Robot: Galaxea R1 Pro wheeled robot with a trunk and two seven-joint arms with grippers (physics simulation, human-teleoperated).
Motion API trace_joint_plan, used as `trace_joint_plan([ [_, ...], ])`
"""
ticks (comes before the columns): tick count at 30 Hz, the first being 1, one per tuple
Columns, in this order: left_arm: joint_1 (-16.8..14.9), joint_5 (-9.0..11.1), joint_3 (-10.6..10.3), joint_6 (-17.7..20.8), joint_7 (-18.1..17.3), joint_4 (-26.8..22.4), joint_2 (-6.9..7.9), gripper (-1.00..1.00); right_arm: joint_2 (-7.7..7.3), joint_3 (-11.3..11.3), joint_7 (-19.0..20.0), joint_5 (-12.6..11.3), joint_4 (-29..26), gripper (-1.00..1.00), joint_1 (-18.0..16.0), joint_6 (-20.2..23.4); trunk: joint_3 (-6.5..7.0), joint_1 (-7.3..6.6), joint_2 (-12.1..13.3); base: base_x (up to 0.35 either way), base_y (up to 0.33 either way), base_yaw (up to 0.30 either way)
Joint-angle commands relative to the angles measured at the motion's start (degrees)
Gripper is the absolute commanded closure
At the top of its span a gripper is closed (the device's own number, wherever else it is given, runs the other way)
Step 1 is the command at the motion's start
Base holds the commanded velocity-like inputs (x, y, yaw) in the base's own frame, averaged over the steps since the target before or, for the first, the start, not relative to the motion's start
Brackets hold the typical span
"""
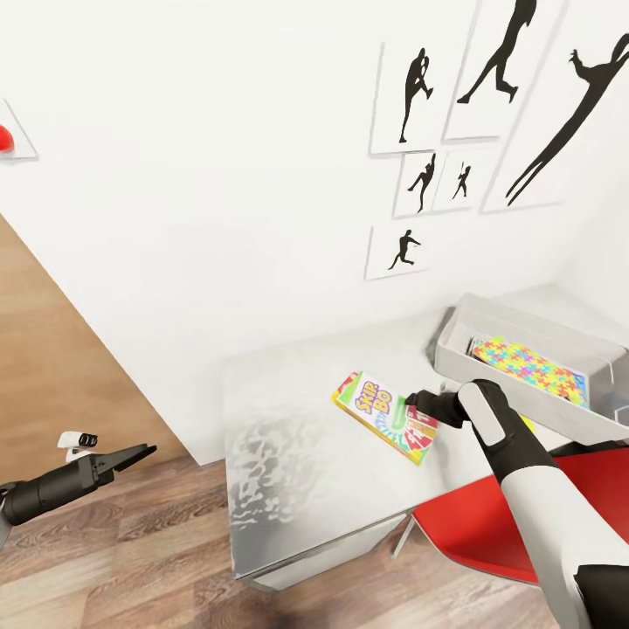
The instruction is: Put all the toys in the child's room - the three board games (two on the bed and one on the table), the two jigsaw puzzles on the table, and the tennis ball on the table - inside the toy box on the table in the child's room.
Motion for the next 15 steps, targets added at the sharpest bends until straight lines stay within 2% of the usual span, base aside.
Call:
trace_joint_plan([
  [1, -0.03, -0.04, 0.00, 0.61, -0.23, -0.01, 0.01, -1.00, -0.07, 0.23, -0.56, -0.59, -0.06, -1.00, -0.04, 0.07, -0.10, 0.03, -0.11, 0.000, 0.000, 0.000],
  [15, -0.03, -0.02, 0.00, 0.61, -0.23, -0.01, 0.01, -1.00, -0.06, 0.07, -0.56, -0.57, -0.05, -1.00, -0.13, 0.00, -0.10, 0.03, -0.11, 0.072, 0.000, 0.000],
])
